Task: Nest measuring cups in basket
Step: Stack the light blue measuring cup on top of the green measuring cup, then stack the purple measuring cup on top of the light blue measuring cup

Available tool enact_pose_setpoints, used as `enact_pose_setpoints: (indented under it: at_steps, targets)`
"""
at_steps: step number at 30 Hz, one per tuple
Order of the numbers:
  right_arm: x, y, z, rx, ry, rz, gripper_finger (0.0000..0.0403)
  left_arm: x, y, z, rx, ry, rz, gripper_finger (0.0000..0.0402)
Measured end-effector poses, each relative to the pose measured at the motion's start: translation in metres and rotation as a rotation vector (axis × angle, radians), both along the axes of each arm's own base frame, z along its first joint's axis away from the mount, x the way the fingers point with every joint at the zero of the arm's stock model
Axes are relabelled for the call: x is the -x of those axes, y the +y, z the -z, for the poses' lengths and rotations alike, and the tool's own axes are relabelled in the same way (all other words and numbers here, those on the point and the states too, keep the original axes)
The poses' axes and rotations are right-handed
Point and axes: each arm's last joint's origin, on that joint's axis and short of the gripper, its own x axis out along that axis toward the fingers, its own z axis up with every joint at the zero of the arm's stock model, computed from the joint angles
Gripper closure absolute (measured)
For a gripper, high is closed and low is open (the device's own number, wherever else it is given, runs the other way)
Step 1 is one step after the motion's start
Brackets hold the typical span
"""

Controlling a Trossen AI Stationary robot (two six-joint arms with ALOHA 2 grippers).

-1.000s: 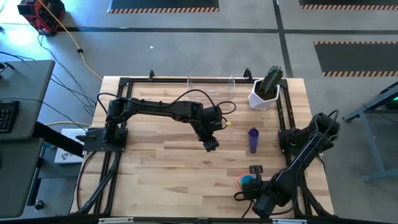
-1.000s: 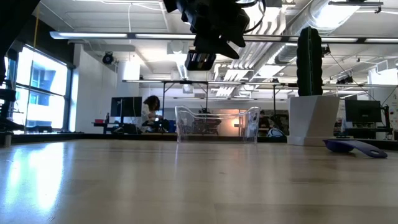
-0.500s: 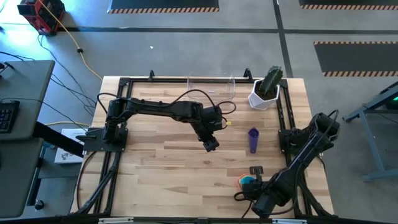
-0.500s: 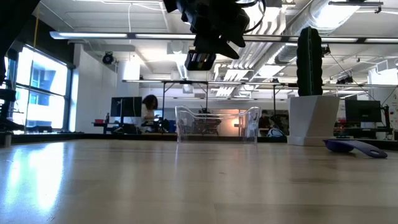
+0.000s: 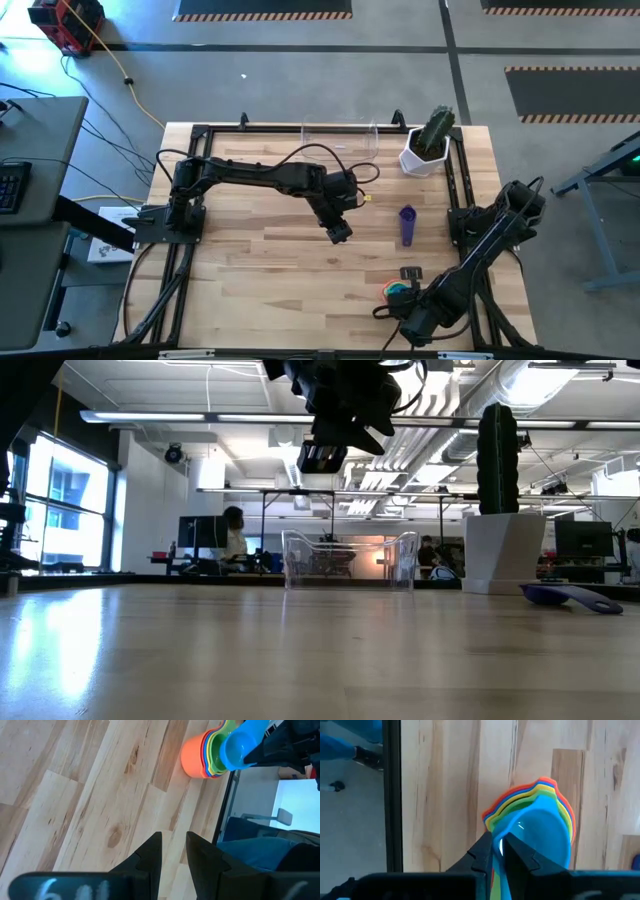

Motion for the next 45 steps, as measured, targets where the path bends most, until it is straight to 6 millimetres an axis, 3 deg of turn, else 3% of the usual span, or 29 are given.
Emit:
enact_pose_setpoints:
  at_steps: [10,20,32,37,45]
  targets:
    - [-0.001,-0.001,0.000,0.028,-0.027,-0.002,0.0370,0.000,0.000,0.000,0.004,0.000,0.003,0.0323]
    - [-0.001,-0.001,0.000,0.027,-0.024,0.009,0.0320,0.000,0.000,0.000,-0.004,-0.007,0.016,0.0323]
    - [0.005,-0.013,-0.002,0.119,-0.043,0.231,0.0315,0.010,-0.005,0.001,0.015,0.079,0.036,0.0323]
    - [0.013,-0.032,-0.013,0.194,0.014,0.333,0.0315,0.017,-0.015,-0.014,0.034,0.042,0.096,0.0323]
    - [0.024,-0.065,-0.040,0.276,-0.035,0.472,0.0315,0.042,-0.018,-0.060,-0.002,-0.079,0.130,0.0323]
